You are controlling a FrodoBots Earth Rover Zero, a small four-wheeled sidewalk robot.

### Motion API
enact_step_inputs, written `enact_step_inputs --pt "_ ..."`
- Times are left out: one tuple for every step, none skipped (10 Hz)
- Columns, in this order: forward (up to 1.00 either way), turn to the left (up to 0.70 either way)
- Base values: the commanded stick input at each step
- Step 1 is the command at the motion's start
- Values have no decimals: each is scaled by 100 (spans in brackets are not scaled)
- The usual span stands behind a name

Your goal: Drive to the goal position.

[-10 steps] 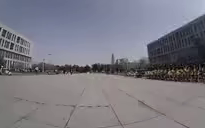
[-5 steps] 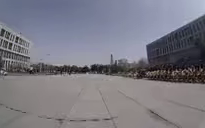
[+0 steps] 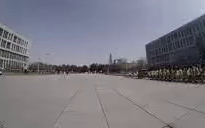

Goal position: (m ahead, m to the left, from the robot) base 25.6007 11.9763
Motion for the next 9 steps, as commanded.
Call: enact_step_inputs --pt "100 0" --pt "100 0" --pt "100 0" --pt "100 0" --pt "100 0" --pt "100 0" --pt "100 0" --pt "100 0" --pt "100 4"
